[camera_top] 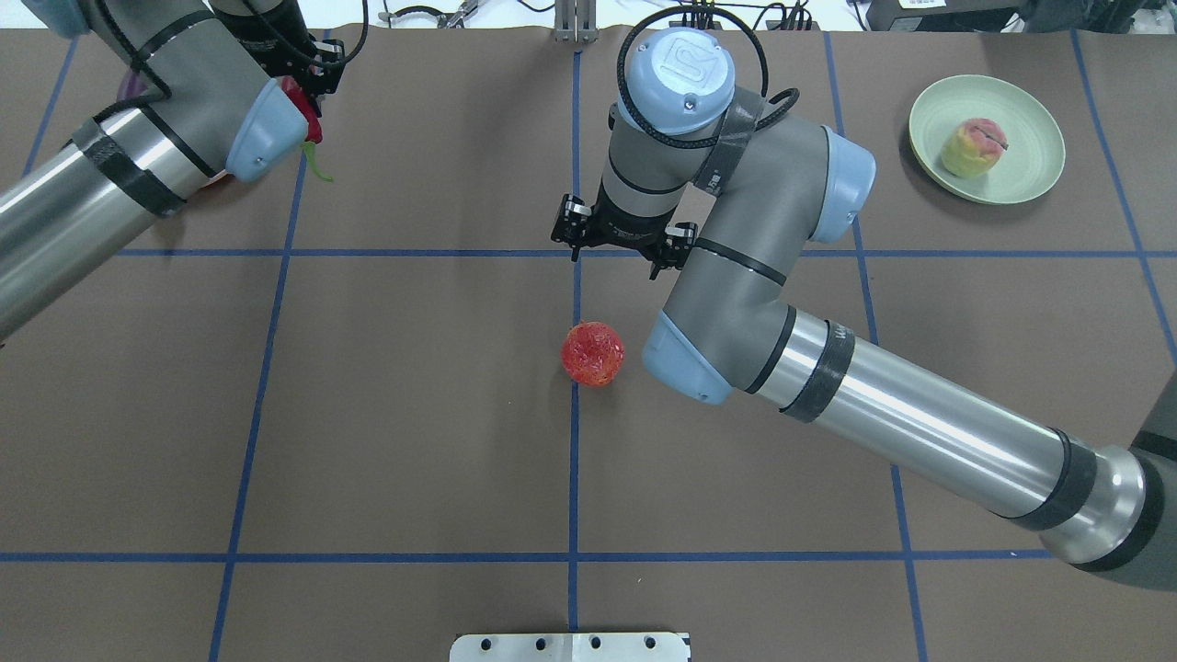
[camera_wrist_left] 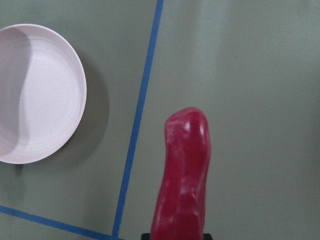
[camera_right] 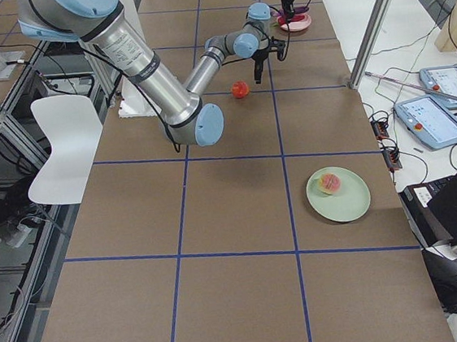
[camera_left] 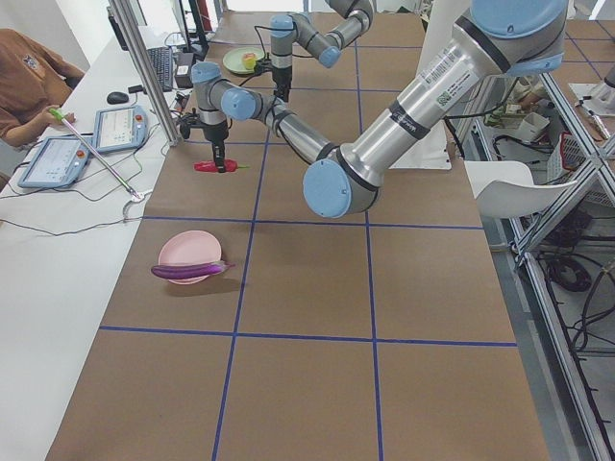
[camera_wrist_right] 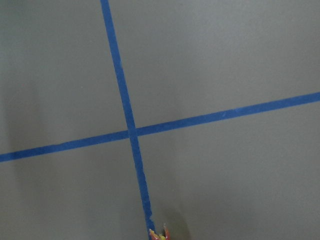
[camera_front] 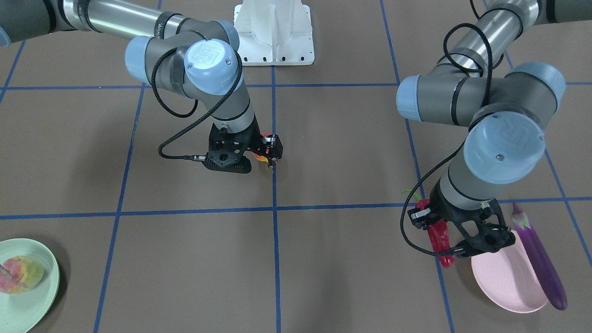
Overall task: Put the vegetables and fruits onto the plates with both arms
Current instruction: 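Grasp the red pomegranate with the right gripper while the left carries the chili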
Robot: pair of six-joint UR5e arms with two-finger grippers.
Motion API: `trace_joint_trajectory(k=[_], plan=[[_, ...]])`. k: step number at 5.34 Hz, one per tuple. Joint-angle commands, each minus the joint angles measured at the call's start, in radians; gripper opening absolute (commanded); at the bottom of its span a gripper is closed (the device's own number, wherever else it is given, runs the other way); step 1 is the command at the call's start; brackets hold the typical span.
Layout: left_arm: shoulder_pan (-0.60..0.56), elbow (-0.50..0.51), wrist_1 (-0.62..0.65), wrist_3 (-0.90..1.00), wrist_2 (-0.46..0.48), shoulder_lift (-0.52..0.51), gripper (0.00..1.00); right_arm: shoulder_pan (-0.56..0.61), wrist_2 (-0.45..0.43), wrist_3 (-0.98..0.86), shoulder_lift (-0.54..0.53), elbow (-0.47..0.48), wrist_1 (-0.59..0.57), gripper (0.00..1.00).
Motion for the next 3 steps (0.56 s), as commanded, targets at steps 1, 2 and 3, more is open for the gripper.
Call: trace_joint_trajectory(k=[1, 2, 3], plan=[[-0.03, 0.03, -0.003, 0.046, 0.0, -0.005, 0.0, -0.049, -0.003, 0.005, 0.005, -0.03, 0.001, 1.0], [-0.03, 0.03, -0.004, 0.047, 0.0, -0.006, 0.0, -0.065, -0.003, 0.005, 0.005, -0.039, 0.001, 1.0], [-0.03, 0.03, -0.007, 0.047, 0.0, -0.004, 0.0, -0.074, -0.003, 0.009, 0.0, -0.051, 0.001, 1.0]])
